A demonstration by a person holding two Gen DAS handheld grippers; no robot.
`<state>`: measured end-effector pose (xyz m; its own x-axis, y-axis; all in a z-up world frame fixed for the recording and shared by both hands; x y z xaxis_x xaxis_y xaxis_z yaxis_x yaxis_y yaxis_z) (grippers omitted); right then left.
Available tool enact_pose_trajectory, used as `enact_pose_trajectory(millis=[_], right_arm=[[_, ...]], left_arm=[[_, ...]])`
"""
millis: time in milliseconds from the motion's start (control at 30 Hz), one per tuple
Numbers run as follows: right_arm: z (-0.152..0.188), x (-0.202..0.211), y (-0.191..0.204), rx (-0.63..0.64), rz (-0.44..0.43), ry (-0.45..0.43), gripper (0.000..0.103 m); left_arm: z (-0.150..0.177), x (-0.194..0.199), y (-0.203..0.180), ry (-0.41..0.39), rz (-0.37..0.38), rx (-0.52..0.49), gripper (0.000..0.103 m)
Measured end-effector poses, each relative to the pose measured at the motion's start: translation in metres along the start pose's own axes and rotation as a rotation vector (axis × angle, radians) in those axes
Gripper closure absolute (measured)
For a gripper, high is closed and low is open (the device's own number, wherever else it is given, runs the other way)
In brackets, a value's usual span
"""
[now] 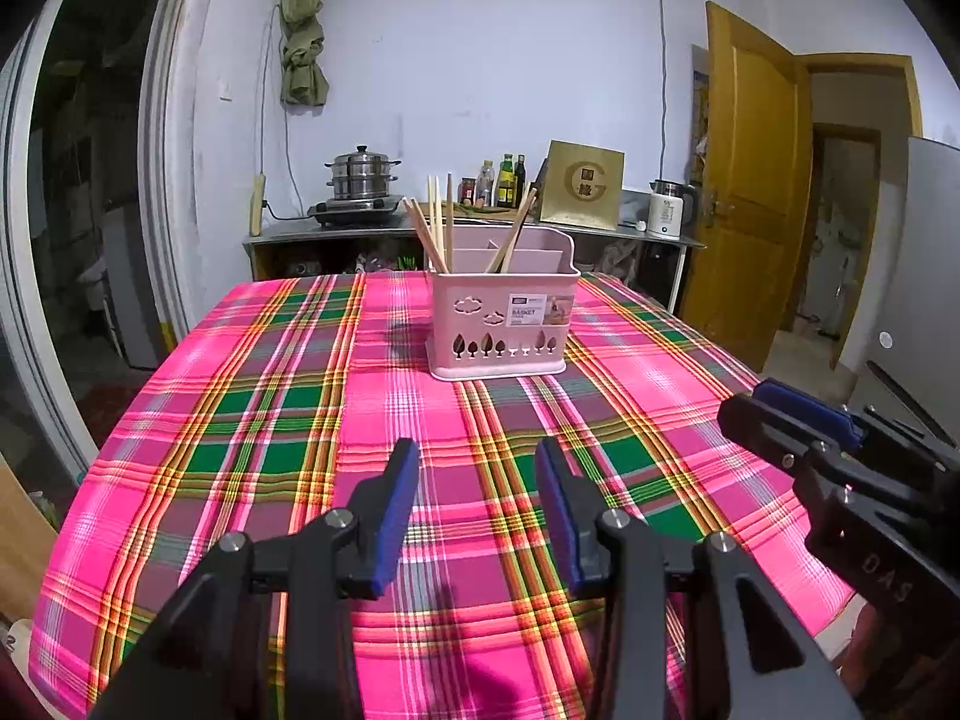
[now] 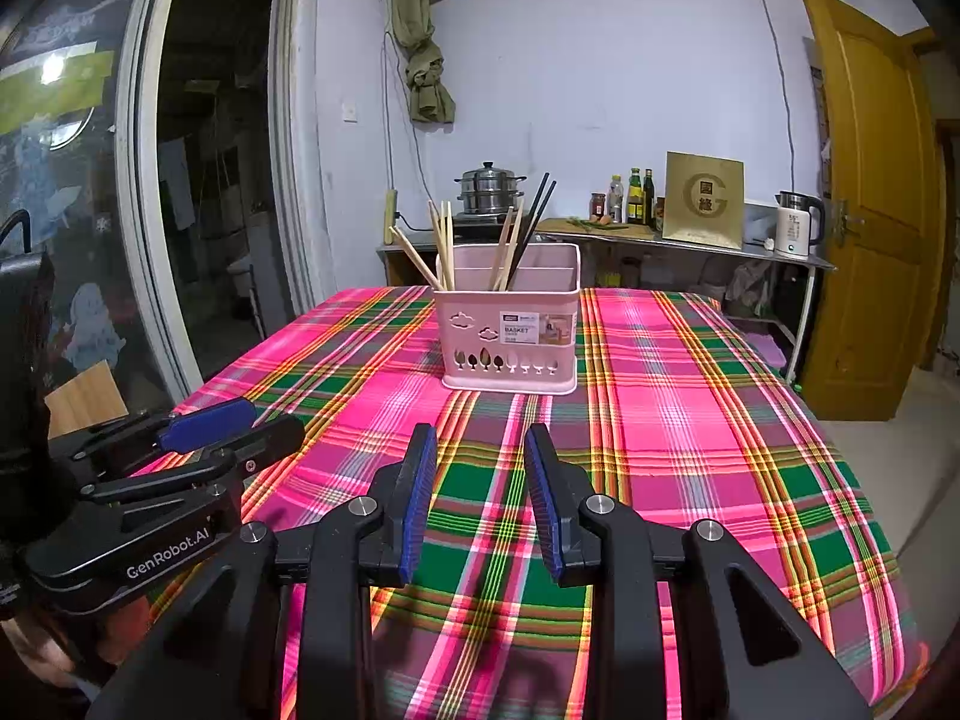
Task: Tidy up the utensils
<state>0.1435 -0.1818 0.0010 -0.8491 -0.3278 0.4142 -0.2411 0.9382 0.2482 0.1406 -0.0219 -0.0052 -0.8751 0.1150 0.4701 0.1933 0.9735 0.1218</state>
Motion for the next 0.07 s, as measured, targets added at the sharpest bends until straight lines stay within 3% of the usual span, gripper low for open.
enact_pose_trajectory(millis=[67], right_arm=[[0.0002,0.0000,0.0002,0.000,-0.001,0.000,0.072]], left_arm=[[0.0001,0.0002,0.0000,-0.001,-0.003,-0.001,0.061]])
Point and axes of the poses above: each gripper's, at about its wrist camera, not at the fingertips, and x roughly against the way its jaws point, y to its left, z to its underside, the point moved 8 cm from there along -x, roughly the way its jaws point, and after that the axes turned 12 degrees about -x, right-handed, at the moved point
